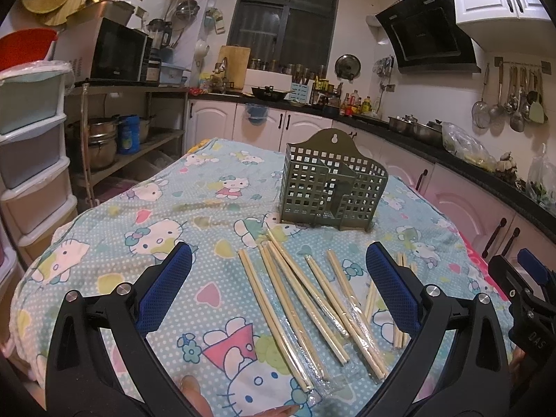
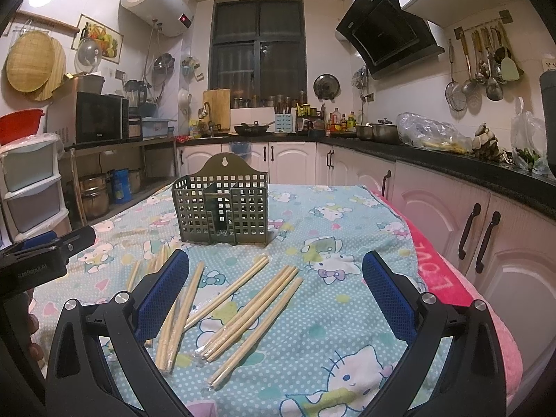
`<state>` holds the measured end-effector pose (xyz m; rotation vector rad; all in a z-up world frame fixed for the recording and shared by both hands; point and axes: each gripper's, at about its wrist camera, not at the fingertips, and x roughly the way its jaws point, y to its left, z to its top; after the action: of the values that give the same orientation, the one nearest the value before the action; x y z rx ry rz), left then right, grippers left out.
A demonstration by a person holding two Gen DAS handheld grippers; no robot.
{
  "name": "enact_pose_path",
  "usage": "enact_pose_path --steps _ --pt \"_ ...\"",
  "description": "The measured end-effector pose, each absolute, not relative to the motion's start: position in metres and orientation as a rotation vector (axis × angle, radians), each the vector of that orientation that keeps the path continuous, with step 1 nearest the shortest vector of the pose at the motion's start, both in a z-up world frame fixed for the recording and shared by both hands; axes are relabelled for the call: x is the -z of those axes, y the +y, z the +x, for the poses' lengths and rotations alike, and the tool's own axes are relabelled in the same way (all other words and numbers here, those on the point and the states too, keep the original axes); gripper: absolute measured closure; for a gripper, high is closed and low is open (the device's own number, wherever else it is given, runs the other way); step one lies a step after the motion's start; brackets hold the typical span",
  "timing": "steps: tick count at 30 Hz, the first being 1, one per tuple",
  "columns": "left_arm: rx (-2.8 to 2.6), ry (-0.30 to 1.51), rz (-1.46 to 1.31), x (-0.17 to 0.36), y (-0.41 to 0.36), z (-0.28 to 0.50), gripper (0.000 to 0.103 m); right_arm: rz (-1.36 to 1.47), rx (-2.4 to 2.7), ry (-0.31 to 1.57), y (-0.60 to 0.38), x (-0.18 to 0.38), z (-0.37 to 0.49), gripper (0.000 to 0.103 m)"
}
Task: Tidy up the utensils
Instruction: 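Lower the left tool toward the chopsticks while the right tool also descends onto them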
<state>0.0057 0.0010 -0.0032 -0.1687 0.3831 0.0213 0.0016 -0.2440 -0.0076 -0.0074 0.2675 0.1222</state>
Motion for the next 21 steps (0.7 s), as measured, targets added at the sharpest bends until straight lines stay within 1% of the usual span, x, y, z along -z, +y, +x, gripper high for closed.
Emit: enact_pose_path --steps 11,21 --pt "-0.049 0.428 -0.209 0.005 0.026 0.026 0.011 -0.044 -0.163 0.310 -0.229 0.006 0.024 0.006" --pt "-0.068 0.534 -0.236 0.007 0.058 0.062 0.011 -0.071 -0.260 0.407 -0.211 -0.001 0.061 0.006"
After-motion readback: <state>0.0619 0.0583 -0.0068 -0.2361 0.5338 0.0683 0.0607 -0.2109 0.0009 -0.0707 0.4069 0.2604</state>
